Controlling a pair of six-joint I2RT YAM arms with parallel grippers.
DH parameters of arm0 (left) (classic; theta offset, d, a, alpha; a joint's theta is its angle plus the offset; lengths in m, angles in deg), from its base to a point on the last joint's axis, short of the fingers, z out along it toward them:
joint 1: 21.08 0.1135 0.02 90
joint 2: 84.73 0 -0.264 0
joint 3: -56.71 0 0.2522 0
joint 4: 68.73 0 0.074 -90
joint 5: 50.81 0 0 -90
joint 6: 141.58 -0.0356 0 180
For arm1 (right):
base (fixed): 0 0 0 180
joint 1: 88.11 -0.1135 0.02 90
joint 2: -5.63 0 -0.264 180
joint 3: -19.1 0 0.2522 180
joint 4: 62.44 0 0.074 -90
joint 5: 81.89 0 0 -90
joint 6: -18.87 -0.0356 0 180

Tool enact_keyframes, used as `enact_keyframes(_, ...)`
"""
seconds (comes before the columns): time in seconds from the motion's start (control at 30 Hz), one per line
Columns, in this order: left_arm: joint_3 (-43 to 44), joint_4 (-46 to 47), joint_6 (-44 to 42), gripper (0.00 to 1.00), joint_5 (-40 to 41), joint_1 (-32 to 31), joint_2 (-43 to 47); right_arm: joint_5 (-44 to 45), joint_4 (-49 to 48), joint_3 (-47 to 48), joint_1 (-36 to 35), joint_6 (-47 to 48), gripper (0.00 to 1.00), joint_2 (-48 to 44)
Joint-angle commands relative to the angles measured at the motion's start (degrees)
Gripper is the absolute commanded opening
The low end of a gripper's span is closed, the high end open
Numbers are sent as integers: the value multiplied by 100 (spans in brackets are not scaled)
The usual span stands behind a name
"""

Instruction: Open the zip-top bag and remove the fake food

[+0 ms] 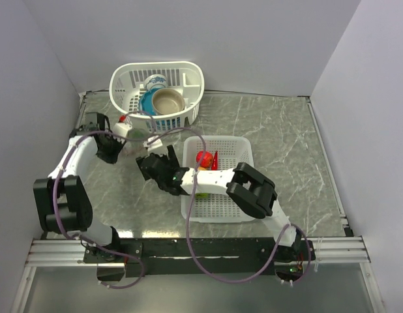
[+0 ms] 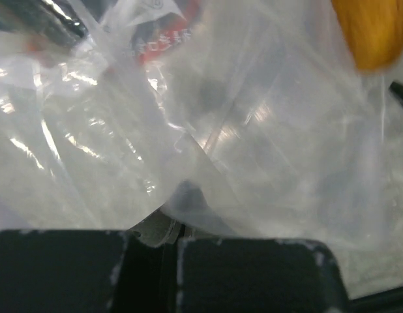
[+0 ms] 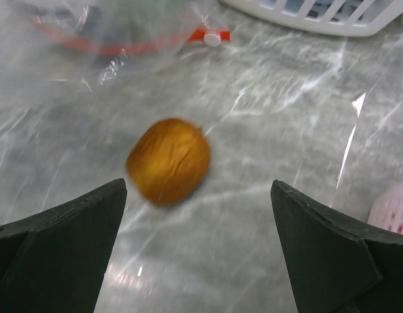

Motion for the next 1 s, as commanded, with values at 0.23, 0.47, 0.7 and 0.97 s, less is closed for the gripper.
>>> enact_keyframes(0.23,2572,-1050,483,1,-1201,-27,-188,-302,260,893,151,-267,100,675)
enact_keyframes(0.47,2976,-1639,501,1,-1422,-114,480,-487,427,1069,177,-355,100,894)
enact_keyframes(0.7,3338,-2324,414,1,-1387,-141,797,-434,260,1034,247,-241,91,877)
enact_keyframes(0.97,3495,-2826,387,1,-1483,-132,1070,-390,111,1148,300,-127,76,1027)
